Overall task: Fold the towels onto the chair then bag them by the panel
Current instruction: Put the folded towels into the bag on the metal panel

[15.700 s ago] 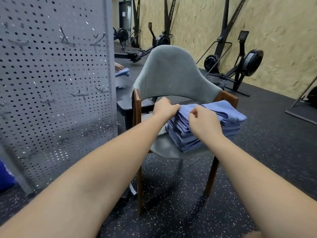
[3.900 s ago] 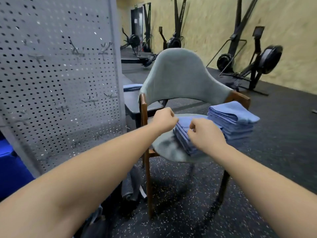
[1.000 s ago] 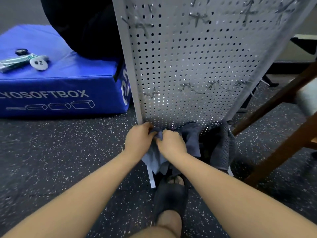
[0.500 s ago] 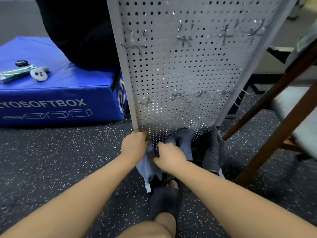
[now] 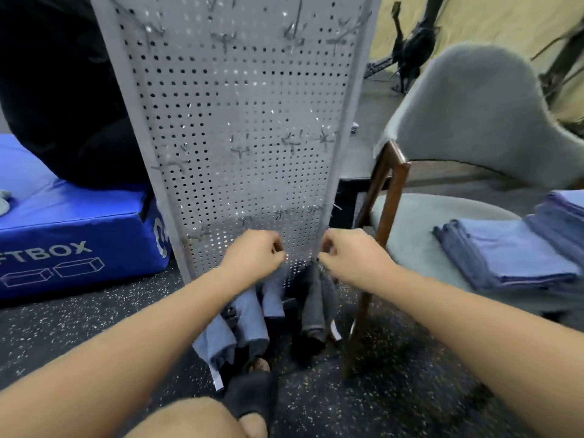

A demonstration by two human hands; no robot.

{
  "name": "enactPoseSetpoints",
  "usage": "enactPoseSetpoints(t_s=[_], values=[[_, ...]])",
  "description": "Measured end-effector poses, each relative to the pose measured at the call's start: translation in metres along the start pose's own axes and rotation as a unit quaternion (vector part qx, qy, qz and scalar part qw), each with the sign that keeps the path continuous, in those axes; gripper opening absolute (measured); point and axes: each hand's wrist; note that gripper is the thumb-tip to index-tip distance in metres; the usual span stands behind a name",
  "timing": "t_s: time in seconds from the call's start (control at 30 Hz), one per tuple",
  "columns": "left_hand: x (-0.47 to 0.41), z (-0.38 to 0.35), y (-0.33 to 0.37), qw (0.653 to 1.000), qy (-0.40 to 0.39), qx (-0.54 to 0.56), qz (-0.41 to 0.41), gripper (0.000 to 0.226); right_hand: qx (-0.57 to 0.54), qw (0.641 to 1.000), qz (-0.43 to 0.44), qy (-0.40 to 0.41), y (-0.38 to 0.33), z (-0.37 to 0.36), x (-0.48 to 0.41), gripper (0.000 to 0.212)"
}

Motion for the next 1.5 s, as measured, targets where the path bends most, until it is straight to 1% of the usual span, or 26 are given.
enactPoseSetpoints(t_s=[0.1, 0.23, 0.4, 0.53, 0.6, 0.67, 0.73, 0.9, 0.93, 1.03, 1.1, 1.2, 1.27, 1.33, 1.37, 1.43, 1.5], values=[[-0.009, 0.004, 0.057, 0.999, -0.013, 0.003, -0.049, 0.013, -0.008, 0.999, -0.035, 0.034, 0.033, 0.031, 0.021, 0.011], [-0.020, 0.002, 0.130, 0.994, -0.031, 0.014, -0.099, 0.010, -0.006, 0.994, -0.092, 0.050, 0.076, 0.063, 0.053, 0.011], [-0.037, -0.017, 0.216, 0.985, -0.063, 0.033, -0.154, 0.014, -0.015, 0.979, -0.183, 0.087, 0.133, 0.072, 0.075, 0.012], [-0.060, -0.051, 0.264, 0.981, -0.104, 0.078, -0.146, 0.018, -0.008, 0.966, -0.236, 0.105, 0.166, 0.068, 0.085, 0.034], [-0.073, -0.073, 0.279, 0.979, -0.099, 0.119, -0.134, 0.016, -0.008, 0.965, -0.241, 0.107, 0.176, 0.064, 0.089, 0.032], [-0.084, -0.098, 0.289, 0.978, -0.077, 0.154, -0.118, 0.014, -0.005, 0.964, -0.246, 0.106, 0.184, 0.061, 0.094, 0.021], [-0.092, -0.122, 0.292, 0.979, -0.066, 0.162, -0.106, 0.017, -0.004, 0.961, -0.253, 0.110, 0.191, 0.059, 0.097, 0.015], [-0.113, -0.157, 0.292, 0.980, -0.089, 0.163, -0.071, 0.047, -0.025, 0.952, -0.281, 0.120, 0.209, 0.054, 0.096, 0.017], [-0.116, -0.160, 0.292, 0.981, -0.090, 0.158, -0.068, 0.047, -0.035, 0.949, -0.289, 0.123, 0.212, 0.052, 0.096, 0.018], [-0.120, -0.161, 0.296, 0.980, -0.096, 0.155, -0.074, 0.027, -0.083, 0.936, -0.312, 0.141, 0.219, 0.051, 0.096, 0.013], [-0.117, -0.157, 0.297, 0.979, -0.106, 0.163, -0.063, 0.023, -0.116, 0.925, -0.325, 0.158, 0.223, 0.053, 0.098, 0.011], [-0.112, -0.151, 0.301, 0.971, -0.125, 0.196, -0.055, 0.008, -0.140, 0.910, -0.352, 0.166, 0.228, 0.054, 0.100, 0.019], [-0.105, -0.146, 0.306, 0.954, -0.128, 0.268, -0.042, 0.006, -0.170, 0.897, -0.373, 0.163, 0.229, 0.057, 0.099, 0.030], [-0.093, -0.135, 0.312, 0.936, -0.118, 0.329, -0.046, 0.009, -0.212, 0.885, -0.381, 0.164, 0.229, 0.064, 0.099, 0.047], [-0.086, -0.129, 0.316, 0.927, -0.121, 0.350, -0.057, 0.014, -0.250, 0.873, -0.384, 0.166, 0.229, 0.068, 0.099, 0.055], [-0.068, -0.118, 0.319, 0.911, -0.137, 0.378, -0.090, 0.022, -0.352, 0.833, -0.394, 0.162, 0.228, 0.078, 0.100, 0.064], [-0.050, -0.110, 0.318, 0.902, -0.148, 0.389, -0.116, 0.027, -0.437, 0.795, -0.394, 0.147, 0.224, 0.087, 0.102, 0.063]])
Point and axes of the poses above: each hand's wrist, its own x-axis away from the middle knuckle, its own z-axis out of the back of the hand, y = z × x, and after that the axes turned 14 degrees about x, right-handed
